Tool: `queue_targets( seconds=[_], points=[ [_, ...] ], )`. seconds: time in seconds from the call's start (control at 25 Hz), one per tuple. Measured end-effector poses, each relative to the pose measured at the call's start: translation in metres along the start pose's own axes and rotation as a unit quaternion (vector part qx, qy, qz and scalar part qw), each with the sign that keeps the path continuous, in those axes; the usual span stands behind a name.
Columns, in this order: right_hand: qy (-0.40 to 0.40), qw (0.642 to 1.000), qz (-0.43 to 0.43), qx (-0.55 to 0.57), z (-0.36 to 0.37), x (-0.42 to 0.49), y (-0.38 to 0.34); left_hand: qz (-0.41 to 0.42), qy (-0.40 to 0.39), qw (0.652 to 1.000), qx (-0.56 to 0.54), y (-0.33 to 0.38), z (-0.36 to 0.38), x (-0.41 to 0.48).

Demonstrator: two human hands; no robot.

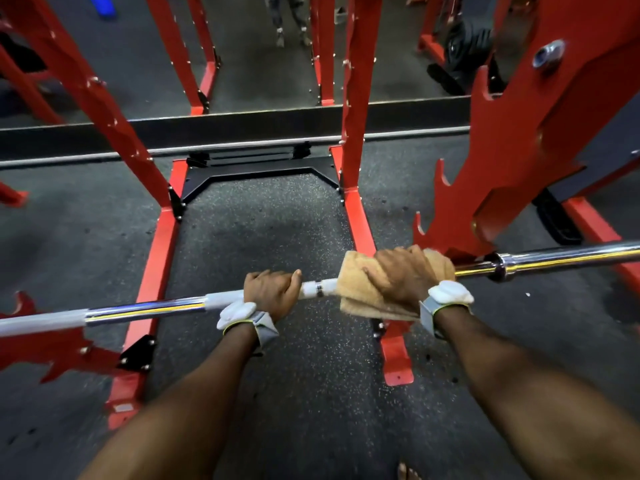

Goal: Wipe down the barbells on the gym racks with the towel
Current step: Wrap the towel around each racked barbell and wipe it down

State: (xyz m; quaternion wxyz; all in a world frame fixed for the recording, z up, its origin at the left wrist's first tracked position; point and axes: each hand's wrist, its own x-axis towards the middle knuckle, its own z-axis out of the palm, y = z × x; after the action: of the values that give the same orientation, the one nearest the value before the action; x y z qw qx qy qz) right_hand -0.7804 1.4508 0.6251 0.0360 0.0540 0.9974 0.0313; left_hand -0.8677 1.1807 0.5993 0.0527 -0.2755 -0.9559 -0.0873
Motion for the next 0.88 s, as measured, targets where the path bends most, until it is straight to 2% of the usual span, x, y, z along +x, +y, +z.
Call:
queue_targets(
  seconds=[0.08, 0.2, 0.28, 0.36, 0.44, 0.56, 0.64, 0.72, 0.88],
  points=[
    [-0.066, 0.994, 0.027, 0.087, -0.002, 0.016, -0.014, 0.013, -0.01, 1.0, -0.004, -0.001, 0.0, 0.002],
    [-0.295, 0.936, -0.02, 0.193, -0.028, 0.037, -0.02, 0.015, -0.003, 1.0, -0.006, 0.002, -0.004, 0.003],
    [-0.333, 0.925, -0.065, 0.169, -0.042, 0.04, -0.031, 0.007, -0.011, 1.0, -0.006, 0.003, -0.001, 0.005],
    [-0.265, 0.957, -0.05, 0.108, -0.041, 0.031, -0.055, -0.001, -0.016, 1.0, 0.008, 0.002, 0.003, 0.007],
    [-0.124, 0.99, -0.053, 0.034, -0.024, 0.018, -0.08, 0.008, -0.011, 1.0, 0.022, 0.002, 0.005, 0.007],
    [0.034, 0.992, -0.124, 0.012, -0.002, 0.011, -0.068, 0.021, -0.008, 0.999, 0.03, -0.001, 0.006, 0.005],
    [0.058, 0.988, -0.14, 0.026, 0.007, 0.006, -0.03, 0.017, -0.003, 0.999, 0.033, 0.001, 0.005, 0.006],
    [0.051, 0.991, -0.121, 0.01, 0.01, -0.001, -0.001, 0.012, 0.0, 0.999, 0.036, 0.004, 0.001, 0.007],
    [0.067, 0.993, -0.049, -0.081, 0.008, -0.004, -0.024, 0.017, 0.008, 0.999, 0.05, 0.006, 0.003, 0.006]
  ],
)
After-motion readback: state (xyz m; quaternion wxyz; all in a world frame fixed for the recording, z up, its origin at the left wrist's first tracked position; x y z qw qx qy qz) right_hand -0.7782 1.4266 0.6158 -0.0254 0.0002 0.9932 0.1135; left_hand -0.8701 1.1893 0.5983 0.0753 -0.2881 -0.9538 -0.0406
